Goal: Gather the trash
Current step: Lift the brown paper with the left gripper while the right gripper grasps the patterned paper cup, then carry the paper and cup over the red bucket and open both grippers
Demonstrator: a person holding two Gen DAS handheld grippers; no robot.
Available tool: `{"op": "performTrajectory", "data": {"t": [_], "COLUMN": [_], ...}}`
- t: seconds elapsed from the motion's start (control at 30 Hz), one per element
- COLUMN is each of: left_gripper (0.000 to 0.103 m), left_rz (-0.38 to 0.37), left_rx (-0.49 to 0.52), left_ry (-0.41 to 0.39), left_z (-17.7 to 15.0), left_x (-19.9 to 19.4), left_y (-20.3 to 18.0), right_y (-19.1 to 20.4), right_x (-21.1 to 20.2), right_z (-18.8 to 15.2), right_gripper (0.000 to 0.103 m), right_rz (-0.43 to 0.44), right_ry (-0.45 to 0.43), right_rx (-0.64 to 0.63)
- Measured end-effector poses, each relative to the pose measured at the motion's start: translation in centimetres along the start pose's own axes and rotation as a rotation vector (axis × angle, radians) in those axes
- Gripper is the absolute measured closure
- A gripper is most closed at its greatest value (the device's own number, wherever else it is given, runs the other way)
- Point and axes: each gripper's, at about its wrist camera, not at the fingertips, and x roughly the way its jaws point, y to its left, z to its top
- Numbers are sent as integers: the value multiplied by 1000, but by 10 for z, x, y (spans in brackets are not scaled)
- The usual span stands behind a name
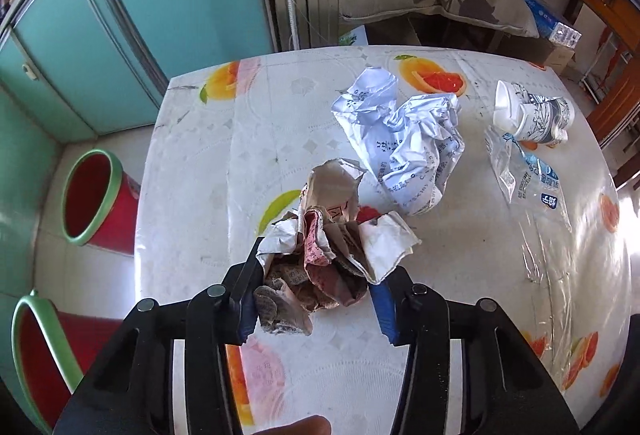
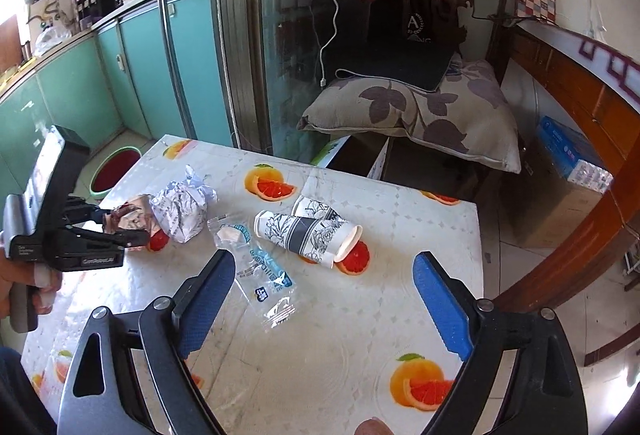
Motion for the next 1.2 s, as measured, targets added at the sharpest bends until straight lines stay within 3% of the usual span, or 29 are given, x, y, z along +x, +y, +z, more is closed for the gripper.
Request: {"op": "performTrajectory", "data": {"t": [0.23,0.43,0.63,0.83,0.97,1.03,1.07,1.2], "left_gripper": [59,59,59,58,58,58,58,58], "left_rz": [-50,-92,-123,-138,-139,-139,-139,-137], "left_rx": [-105,-150,-190,-206,-220,-226,-228,-233], "left_ry": [-46,-79,-117,-134,-146,-151,-153,-159], "left_z": [-25,-38,-42,-46,-48,-49,-49,-50], "left_x": [-29,-50,-63,-71,-75,-76,-77,-78], "left_y": [24,31,33,36,41,43,44,45], "right_y": [9,22,20,24,18,16,14,10], "right_x": [61,94,126,155,162,162,161,155], "right_z": [19,17,15,16,20,20,21,21], "right_gripper": [11,11,10,10,11,19,40,41], "right_rz": [1,5,19,12,63,59,67,47], "right_ry": [56,95,165,223,262,253,252,258], "right_rx": [-185,-456,-584,-647,-572,-550,-530,-472]}}
